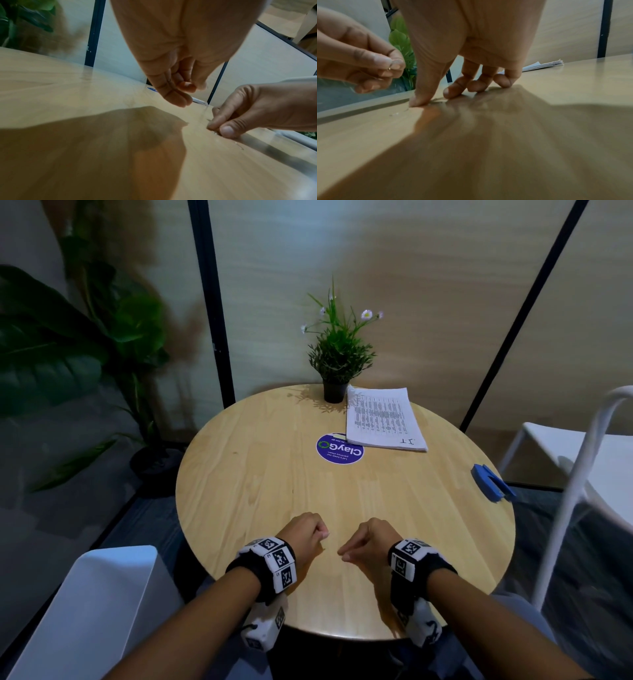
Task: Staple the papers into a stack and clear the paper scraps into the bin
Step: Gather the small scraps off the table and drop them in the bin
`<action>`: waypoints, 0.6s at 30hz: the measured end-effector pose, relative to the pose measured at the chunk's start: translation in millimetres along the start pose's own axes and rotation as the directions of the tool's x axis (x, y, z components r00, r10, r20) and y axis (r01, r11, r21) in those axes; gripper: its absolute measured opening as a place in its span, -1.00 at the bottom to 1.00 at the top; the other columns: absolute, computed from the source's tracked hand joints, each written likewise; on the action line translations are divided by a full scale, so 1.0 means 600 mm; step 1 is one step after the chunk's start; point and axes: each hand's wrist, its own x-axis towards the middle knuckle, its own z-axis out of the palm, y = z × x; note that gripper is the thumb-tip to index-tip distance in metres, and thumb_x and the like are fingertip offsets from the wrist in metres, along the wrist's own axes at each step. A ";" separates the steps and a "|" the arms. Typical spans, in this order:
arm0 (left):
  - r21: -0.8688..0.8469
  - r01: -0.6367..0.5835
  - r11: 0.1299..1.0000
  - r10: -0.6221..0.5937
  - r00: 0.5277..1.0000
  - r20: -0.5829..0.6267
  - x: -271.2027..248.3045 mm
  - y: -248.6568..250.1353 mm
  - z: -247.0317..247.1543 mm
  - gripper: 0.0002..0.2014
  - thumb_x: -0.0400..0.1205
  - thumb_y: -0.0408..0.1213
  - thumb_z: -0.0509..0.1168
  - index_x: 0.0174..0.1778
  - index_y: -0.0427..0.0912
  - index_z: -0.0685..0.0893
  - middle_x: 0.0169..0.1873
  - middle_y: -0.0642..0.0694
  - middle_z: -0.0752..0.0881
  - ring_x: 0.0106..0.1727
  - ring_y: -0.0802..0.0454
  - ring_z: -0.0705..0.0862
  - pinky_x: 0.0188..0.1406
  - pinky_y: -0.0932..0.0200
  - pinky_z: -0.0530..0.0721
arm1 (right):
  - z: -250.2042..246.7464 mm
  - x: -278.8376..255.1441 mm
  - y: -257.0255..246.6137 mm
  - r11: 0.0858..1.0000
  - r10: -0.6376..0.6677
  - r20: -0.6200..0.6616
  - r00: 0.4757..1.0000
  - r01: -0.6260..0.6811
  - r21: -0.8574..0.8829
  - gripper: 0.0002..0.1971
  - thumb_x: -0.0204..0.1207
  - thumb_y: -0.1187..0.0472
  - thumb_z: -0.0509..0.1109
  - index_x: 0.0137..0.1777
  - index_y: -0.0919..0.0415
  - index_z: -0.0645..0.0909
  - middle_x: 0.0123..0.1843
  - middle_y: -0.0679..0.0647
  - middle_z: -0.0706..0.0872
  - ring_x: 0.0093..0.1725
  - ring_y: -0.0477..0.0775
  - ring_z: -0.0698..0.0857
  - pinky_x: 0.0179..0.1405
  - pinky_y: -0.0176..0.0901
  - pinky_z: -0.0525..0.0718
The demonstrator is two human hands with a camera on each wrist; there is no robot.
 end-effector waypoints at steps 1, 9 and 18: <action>0.000 0.003 1.000 -0.003 1.000 -0.002 0.000 -0.002 -0.001 -0.80 0.69 -0.33 0.16 0.07 -0.33 0.63 0.14 -0.21 0.67 0.18 -0.09 0.61 0.04 0.28 0.42 | 0.000 0.001 0.000 1.000 -0.014 0.003 1.000 0.014 -0.001 -0.75 0.31 0.16 0.61 -0.42 -0.27 0.75 -0.40 -0.29 0.76 -0.09 -0.16 0.76 0.00 -0.29 0.67; 0.024 0.003 1.000 -0.004 1.000 0.018 0.000 0.000 0.006 -0.82 0.68 -0.34 0.15 0.02 -0.29 0.64 0.08 -0.19 0.67 0.03 -0.01 0.56 0.02 0.29 0.41 | 0.002 0.004 0.006 0.998 -0.050 -0.017 0.999 0.049 -0.037 -0.93 0.32 0.14 0.59 -0.31 -0.06 0.80 -0.27 -0.09 0.81 -0.10 -0.08 0.77 -0.03 -0.26 0.71; 0.042 -0.017 0.999 0.016 0.999 0.030 -0.005 0.015 0.004 -0.83 0.68 -0.36 0.15 0.01 -0.29 0.65 0.06 -0.18 0.67 0.09 -0.06 0.61 0.12 0.18 0.52 | 0.027 -0.011 -0.006 0.932 -0.168 -0.053 0.984 0.142 -0.333 -0.90 0.50 0.22 0.32 -0.16 0.09 0.66 -0.08 -0.04 0.51 -0.09 -0.01 0.56 0.06 -0.13 0.58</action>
